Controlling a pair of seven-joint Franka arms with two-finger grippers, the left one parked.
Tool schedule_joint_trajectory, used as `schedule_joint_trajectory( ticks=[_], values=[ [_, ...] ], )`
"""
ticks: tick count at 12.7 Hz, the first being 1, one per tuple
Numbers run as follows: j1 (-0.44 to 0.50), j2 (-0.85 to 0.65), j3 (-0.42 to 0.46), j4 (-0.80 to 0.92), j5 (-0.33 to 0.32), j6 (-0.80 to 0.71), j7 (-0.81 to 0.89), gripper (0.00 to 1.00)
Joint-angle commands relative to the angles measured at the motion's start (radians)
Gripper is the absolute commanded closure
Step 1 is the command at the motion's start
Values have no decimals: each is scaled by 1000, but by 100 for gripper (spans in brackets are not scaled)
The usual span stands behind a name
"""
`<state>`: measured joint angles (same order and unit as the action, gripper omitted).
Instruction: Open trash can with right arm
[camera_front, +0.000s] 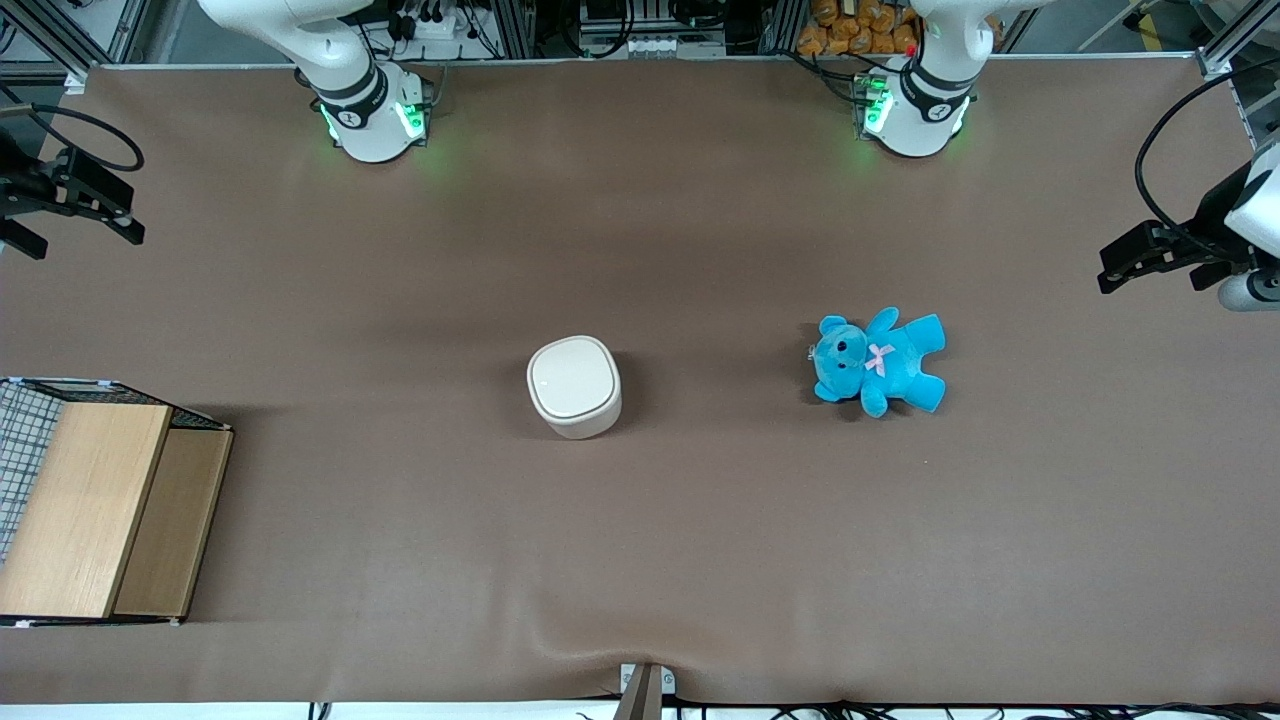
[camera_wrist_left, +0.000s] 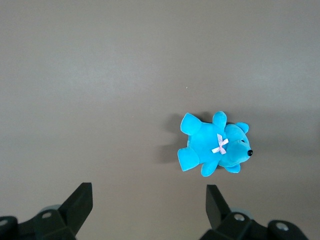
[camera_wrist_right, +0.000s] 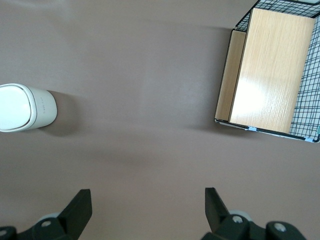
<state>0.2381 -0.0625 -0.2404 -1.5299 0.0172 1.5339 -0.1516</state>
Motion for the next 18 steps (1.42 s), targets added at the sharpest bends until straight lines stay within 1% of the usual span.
schedule_joint_trajectory(
  ticks=[1,6,7,8,10,11,13,14,16,17,18],
  values=[
    [4,-16,1,-4,1,-5,-9,0],
    [9,-5,4,-4,24,-3,-2,0],
    [21,-3,21,-4,26,-2,10,0],
    [23,7,61,-4,26,3,67,0],
    [33,41,137,-4,29,12,264,0],
    [52,67,168,-4,32,31,337,0],
    [75,119,228,-6,33,113,453,0],
    [90,154,251,-4,33,138,487,10],
    [124,228,266,-7,33,199,497,70],
    [141,269,266,-7,39,219,497,80],
    [157,305,268,-9,40,254,497,85]
  ],
)
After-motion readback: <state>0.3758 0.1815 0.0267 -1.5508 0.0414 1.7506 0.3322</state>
